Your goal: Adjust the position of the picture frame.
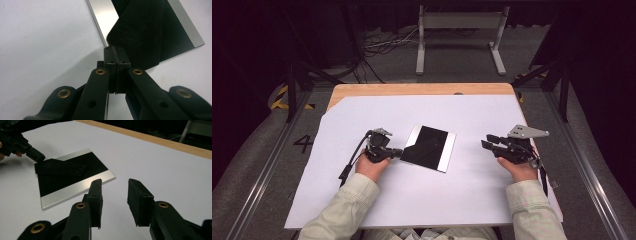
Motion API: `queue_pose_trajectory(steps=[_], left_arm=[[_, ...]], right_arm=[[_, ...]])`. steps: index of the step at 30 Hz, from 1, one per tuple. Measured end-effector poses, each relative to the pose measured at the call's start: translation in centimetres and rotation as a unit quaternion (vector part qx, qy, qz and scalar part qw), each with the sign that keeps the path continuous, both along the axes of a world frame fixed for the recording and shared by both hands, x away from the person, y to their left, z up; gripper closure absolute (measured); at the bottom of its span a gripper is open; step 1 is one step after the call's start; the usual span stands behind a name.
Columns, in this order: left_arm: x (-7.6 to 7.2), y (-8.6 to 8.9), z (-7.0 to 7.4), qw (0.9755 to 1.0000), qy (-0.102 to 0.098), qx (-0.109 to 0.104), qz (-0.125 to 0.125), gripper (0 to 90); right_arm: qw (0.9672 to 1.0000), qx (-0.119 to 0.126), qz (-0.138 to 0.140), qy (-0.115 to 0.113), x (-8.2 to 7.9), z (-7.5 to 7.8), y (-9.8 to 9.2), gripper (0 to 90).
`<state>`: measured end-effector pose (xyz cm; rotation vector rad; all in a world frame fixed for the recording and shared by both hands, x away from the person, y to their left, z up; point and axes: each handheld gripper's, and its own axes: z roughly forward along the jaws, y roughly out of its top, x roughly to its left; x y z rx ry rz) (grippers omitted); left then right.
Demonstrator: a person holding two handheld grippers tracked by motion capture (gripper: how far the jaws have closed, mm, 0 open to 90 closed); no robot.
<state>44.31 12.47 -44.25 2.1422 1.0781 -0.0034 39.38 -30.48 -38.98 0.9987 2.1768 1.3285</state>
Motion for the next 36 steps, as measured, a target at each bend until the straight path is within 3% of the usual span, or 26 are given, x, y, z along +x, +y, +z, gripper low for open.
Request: queue_pose_trajectory(steps=[2,7,13,18,30,34,36], left_arm=[[0.0,0.0,-0.1,1.0,0.0,0.007,-0.004,90.0],[0.2,0.1,-0.3,0.9997,0.014,-0.012,-0.016,90.0],[-0.4,-1.4,-0.4,0.9983,0.021,-0.023,-0.05,90.0],[-0.6,-2.2,-0.6,0.9972,0.023,-0.033,-0.063,90.0],[-1.7,-4.6,-0.7,0.9959,-0.002,-0.033,-0.084,90.0],[-1.6,-4.4,-0.7,0.9955,0.002,-0.034,-0.088,90.0],[-1.7,-4.1,-0.5,0.996,-0.009,-0.021,-0.086,90.0]], right_arm=[[1.0,-0.002,-0.001,0.002,0.1,-0.1,0.0,64.3],[1.0,-0.003,-0.003,0.007,0.2,-0.2,0.1,64.2],[0.9999,-0.007,-0.005,0.013,0.3,-0.3,0.2,65.0],[0.9996,-0.009,-0.01,0.023,0.3,-0.3,0.4,67.0],[0.9985,-0.013,-0.024,0.048,0.9,-0.8,0.6,72.3],[0.9981,-0.011,-0.03,0.052,1.1,-0.8,0.6,74.3],[0.9974,-0.019,-0.033,0.061,1.4,-1.1,0.8,76.7]])
